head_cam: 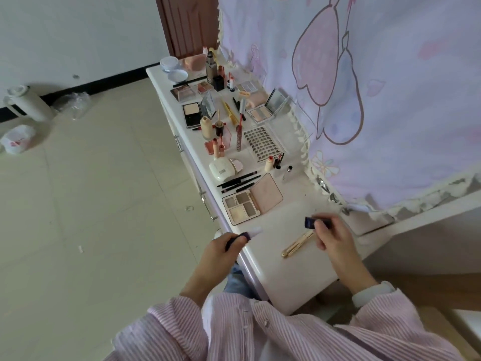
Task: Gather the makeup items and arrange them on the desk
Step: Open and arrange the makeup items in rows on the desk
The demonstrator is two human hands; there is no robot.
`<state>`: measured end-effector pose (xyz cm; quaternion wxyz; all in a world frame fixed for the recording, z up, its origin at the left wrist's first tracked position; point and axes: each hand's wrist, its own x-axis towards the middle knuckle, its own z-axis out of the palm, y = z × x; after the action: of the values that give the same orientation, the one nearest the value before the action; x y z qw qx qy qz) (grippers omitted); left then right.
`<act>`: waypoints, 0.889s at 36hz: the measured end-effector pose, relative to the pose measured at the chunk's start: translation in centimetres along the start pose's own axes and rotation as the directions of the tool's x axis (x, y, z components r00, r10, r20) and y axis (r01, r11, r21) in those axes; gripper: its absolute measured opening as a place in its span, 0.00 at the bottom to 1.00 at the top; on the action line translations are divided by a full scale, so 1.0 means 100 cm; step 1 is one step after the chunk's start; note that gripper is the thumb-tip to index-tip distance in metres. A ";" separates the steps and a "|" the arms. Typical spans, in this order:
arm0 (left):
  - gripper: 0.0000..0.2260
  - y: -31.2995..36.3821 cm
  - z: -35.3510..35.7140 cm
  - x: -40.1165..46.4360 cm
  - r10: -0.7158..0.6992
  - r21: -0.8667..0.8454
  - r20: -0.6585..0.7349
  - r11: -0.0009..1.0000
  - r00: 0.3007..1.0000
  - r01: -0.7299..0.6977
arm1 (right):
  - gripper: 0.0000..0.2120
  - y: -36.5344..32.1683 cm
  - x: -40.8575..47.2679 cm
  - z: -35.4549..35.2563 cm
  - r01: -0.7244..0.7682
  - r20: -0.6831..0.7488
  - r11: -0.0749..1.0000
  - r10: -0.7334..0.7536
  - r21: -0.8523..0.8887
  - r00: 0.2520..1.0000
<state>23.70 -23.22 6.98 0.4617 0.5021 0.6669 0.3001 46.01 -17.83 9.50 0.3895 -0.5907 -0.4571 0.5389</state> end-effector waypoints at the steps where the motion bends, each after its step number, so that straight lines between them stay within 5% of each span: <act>1: 0.09 -0.002 -0.004 -0.001 -0.027 -0.072 -0.028 0.997 0.999 0.025 | 0.05 -0.002 0.002 -0.003 0.013 0.027 0.999 -0.012 -0.040 1.000; 7: 0.06 0.007 0.015 0.004 -0.134 -0.364 -0.023 0.924 0.991 0.116 | 0.07 0.008 0.008 0.020 -0.059 0.085 0.991 0.069 -0.116 0.994; 12: 0.04 0.009 0.038 0.019 -0.092 -0.240 -0.131 0.969 0.987 0.058 | 0.16 0.033 0.014 0.024 -0.061 0.082 0.938 0.095 -0.341 0.992; 19: 0.09 -0.001 0.058 0.039 -0.187 -0.161 -0.185 0.974 0.965 0.158 | 0.13 0.051 0.030 0.023 -0.013 0.141 0.886 0.088 -0.463 0.986; 23: 0.07 0.001 0.064 0.049 -0.150 -0.089 -0.187 0.987 0.971 0.135 | 0.13 0.055 0.043 0.025 0.126 0.132 0.752 -0.053 -0.647 0.990; 32: 0.08 -0.004 0.073 0.060 -0.052 0.034 -0.210 0.998 0.976 0.061 | 0.08 0.067 0.053 0.032 0.182 0.175 0.776 -0.094 -0.603 0.980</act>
<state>29.88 -18.12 1.90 0.3872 0.4580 0.7315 0.3244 43.65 -14.67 1.30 0.1820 -0.6123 -0.6753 0.3688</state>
